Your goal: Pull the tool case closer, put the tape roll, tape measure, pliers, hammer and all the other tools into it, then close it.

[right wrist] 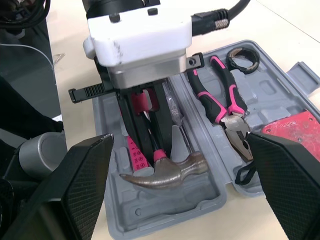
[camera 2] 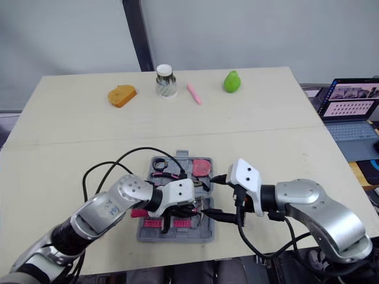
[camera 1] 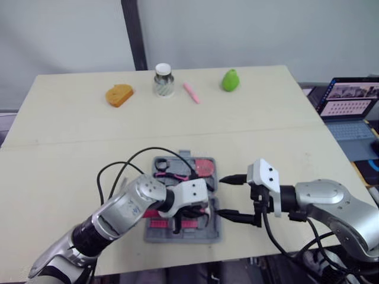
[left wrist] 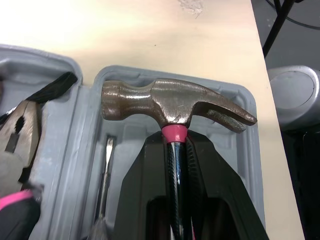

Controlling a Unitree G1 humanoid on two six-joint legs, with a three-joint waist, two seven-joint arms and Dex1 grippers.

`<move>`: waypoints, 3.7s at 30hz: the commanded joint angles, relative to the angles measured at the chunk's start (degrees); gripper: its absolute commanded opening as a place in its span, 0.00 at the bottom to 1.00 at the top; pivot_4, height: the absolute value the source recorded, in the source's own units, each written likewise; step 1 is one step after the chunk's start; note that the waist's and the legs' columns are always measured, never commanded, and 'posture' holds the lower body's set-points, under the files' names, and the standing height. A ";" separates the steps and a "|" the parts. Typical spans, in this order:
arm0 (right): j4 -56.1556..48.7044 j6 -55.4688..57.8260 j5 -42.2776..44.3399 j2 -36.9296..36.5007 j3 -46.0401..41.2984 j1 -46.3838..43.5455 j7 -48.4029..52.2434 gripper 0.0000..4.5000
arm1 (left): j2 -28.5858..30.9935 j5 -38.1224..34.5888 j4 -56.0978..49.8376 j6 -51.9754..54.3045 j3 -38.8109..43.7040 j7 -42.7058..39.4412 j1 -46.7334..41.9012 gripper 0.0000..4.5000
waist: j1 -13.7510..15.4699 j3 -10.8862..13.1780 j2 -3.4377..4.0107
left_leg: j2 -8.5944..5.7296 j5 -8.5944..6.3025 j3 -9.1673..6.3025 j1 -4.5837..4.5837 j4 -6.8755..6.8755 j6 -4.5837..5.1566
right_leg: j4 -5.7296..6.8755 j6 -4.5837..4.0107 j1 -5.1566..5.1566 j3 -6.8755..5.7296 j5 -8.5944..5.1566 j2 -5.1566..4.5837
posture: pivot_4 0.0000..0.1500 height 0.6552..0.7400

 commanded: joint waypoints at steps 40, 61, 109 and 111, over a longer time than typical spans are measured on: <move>-4.15 1.17 3.28 0.07 -2.10 0.61 -3.46 1.00 | -2.65 1.17 5.57 -2.07 -5.56 2.76 -2.23 0.00 | 0.05 0.00 0.00 | -0.02 -0.01 -0.12 0.00 0.10 0.02 | 0.01 0.00 0.10 -0.04 0.00 0.00 | 1.00 1.00; -4.39 1.08 3.88 0.02 -2.23 1.00 -4.12 1.00 | -4.24 2.70 8.00 -5.31 -6.38 2.29 -2.74 0.00 | 0.05 0.00 0.00 | -0.12 -0.01 -0.43 -0.01 0.11 0.02 | -0.01 0.00 0.16 -0.08 0.00 0.00 | 1.00 1.00; 1.16 -2.07 3.39 -0.65 -3.74 -2.02 -2.55 1.00 | 3.02 -14.57 18.85 -35.05 21.81 -18.22 10.82 0.47 | -0.36 0.02 0.05 | -0.27 -0.17 -0.69 0.06 0.12 0.14 | -0.03 0.13 0.21 0.07 0.09 0.09 | 1.00 1.00; 0.62 -1.69 3.90 -0.99 -4.28 -1.86 -2.45 1.00 | 3.74 -13.52 19.15 -35.94 20.89 -19.00 11.50 0.24 | -0.23 0.02 0.05 | -0.27 -0.17 -0.68 0.07 0.13 0.14 | -0.11 0.13 0.21 0.09 0.09 0.09 | 1.00 1.00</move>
